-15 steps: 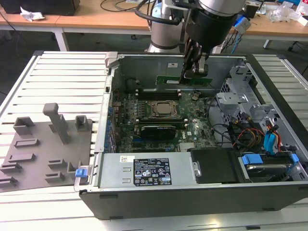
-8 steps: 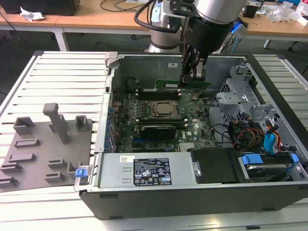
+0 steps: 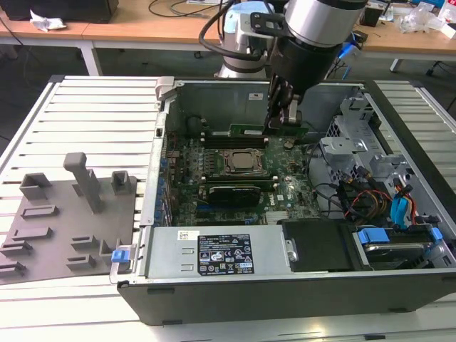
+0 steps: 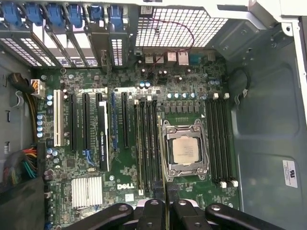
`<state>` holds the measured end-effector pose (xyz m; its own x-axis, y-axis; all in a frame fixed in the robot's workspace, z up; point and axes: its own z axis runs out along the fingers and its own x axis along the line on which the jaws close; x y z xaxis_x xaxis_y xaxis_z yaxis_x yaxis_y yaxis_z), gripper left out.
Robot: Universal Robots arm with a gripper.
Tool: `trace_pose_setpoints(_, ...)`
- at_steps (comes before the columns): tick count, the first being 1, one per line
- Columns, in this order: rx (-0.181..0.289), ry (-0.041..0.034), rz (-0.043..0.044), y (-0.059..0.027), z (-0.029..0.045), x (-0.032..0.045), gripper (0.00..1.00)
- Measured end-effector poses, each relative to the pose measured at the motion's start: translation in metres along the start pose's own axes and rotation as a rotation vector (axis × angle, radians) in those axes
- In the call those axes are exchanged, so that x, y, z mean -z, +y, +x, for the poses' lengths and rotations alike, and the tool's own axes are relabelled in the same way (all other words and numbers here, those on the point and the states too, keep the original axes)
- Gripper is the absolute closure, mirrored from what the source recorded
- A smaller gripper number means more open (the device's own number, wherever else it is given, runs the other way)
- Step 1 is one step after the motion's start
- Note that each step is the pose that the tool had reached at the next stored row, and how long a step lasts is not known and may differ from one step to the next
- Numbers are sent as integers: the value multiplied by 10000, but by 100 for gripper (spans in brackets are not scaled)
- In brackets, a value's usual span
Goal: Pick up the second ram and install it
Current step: 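Press down the second ram until it locks into place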
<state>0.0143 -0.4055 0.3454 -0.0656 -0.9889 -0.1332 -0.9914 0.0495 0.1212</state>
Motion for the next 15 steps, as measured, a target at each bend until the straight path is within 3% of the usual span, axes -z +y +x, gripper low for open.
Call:
trace_pose_setpoints(5,0,0,0,-8,10,-74,86)
trace_pose_setpoints(15,1,0,0,-17,21,-152,86)
